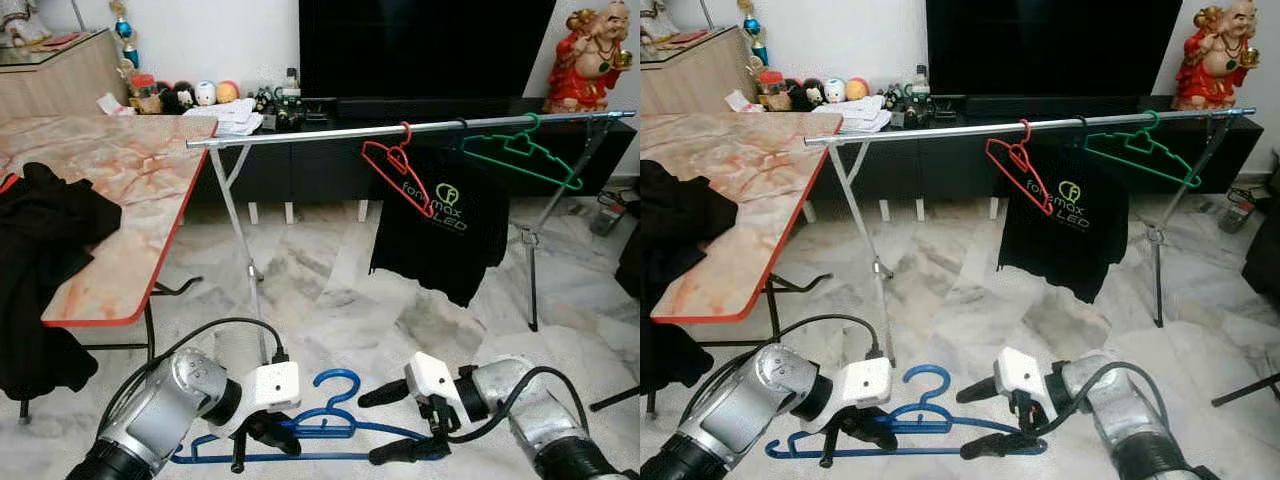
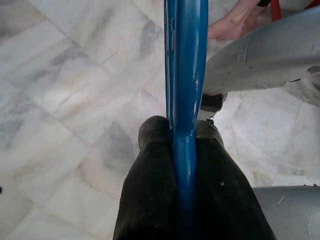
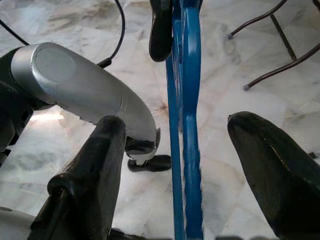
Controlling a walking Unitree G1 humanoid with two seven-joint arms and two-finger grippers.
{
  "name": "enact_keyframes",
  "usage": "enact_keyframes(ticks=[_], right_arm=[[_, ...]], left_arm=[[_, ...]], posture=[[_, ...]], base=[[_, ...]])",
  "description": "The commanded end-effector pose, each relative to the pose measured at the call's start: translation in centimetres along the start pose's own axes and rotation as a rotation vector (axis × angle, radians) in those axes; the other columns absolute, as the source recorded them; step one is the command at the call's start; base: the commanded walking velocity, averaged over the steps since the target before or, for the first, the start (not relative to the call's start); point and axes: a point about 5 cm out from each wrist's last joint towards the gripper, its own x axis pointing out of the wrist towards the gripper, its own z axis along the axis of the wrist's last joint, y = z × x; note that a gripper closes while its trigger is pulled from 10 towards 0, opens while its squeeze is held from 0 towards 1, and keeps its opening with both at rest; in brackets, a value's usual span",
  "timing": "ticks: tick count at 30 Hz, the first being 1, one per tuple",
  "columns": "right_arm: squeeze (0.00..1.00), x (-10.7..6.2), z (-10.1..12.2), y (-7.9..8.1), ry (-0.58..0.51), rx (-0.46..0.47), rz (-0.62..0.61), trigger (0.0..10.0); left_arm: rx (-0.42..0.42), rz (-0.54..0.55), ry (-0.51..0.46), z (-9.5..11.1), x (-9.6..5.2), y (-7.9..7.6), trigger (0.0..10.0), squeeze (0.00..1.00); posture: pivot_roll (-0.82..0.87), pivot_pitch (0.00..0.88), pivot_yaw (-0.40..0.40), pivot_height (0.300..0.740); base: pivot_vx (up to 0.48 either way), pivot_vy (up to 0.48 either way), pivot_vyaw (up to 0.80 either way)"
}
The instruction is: Hang hanger
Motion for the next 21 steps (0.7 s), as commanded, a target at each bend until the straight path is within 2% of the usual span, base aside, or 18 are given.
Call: enact_keyframes(ticks=[1,5,12,13,21], right_arm=[[0.0,0.3,0.8,-0.5,-0.005,-0.032,-0.005,10.0],[0.0,0.8,0.8,-0.9,-0.004,-0.042,-0.066,10.0],[0.0,1.0,0.5,-0.6,-0.026,0.005,0.0,10.0],[0.0,1.1,0.4,-0.6,-0.021,0.008,0.001,0.0],[0.0,1.4,0.1,-0.3,-0.024,0.04,0.031,0.0]], left_arm=[[0.042,-0.011,-0.018,1.3,-0.2,0.0,10.0,0.0],[0.07,-0.034,-0.024,2.0,0.1,-0.2,10.0,0.0],[0.073,-0.034,-0.027,2.6,0.6,-0.3,10.0,0.0],[0.073,-0.032,-0.027,2.6,0.6,-0.4,10.0,0.0],[0.08,-0.028,-0.035,2.9,0.7,-0.5,10.0,0.0]], posture=[[0.08,0.0,-0.002,0.74],[0.07,0.0,0.009,0.74],[0.08,0.0,0.004,0.74],[0.08,0.0,0.001,0.74],[0.08,0.0,0.003,0.74]], base=[[0.0,0.0,0.0],[0.0,0.0,0.0],[0.0,0.0,0.0],[0.0,0.0,0.0],[0.0,0.0,0.0]])
